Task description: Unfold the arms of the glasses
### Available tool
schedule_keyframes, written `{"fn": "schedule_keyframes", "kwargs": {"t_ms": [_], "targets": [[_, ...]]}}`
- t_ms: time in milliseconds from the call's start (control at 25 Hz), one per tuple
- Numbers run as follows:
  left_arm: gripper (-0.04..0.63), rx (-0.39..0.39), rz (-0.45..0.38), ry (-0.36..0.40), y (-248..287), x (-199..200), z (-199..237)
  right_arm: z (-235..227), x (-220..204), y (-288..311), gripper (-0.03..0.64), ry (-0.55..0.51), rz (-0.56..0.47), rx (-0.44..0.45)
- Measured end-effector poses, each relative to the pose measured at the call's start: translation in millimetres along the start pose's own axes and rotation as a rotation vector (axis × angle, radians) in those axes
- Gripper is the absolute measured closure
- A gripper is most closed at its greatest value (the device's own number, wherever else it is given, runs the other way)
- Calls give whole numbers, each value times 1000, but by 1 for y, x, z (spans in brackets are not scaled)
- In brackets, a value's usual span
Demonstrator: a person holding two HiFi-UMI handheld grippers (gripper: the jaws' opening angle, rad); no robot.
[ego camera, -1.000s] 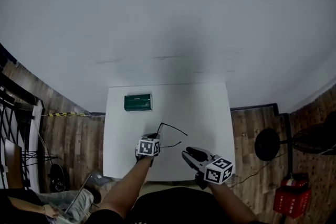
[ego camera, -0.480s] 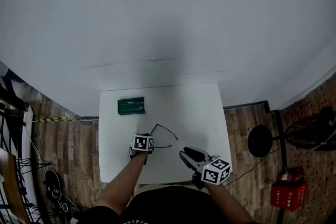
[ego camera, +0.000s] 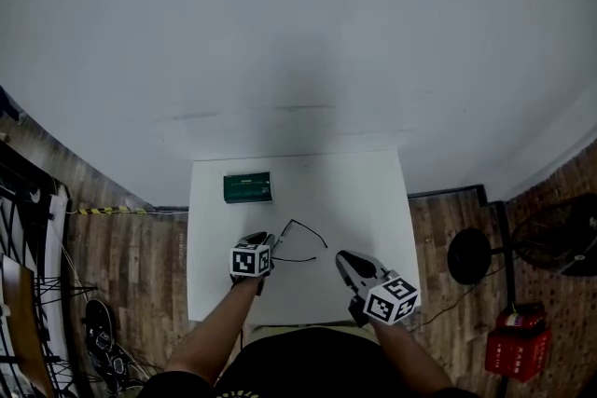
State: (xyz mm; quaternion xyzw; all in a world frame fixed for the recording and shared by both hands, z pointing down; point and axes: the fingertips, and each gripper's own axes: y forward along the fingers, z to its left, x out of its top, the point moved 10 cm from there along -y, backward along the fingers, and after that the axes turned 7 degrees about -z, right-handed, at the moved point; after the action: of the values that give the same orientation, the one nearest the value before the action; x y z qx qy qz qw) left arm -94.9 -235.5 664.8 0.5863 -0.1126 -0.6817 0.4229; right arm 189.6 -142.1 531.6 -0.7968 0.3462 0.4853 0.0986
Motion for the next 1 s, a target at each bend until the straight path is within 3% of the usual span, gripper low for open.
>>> {"fn": "schedule_keyframes", "kwargs": {"t_ms": [200, 400, 560, 640, 1000], "targets": [[588, -29, -234, 43, -50, 25, -14, 2, 14, 0, 615, -110, -64, -37], [589, -78, -443, 121, -104, 46, -35, 7, 19, -1, 615, -185, -83, -53], [589, -90, -553, 21, -143, 62, -45, 14, 28, -1, 615, -233, -93, -45], [590, -85, -606, 9, -160, 70, -52, 19, 35, -3, 615, -269, -103, -40], [589, -66, -761, 220, -223, 95, -94, 41, 66, -17, 617, -396, -171, 2]]}}
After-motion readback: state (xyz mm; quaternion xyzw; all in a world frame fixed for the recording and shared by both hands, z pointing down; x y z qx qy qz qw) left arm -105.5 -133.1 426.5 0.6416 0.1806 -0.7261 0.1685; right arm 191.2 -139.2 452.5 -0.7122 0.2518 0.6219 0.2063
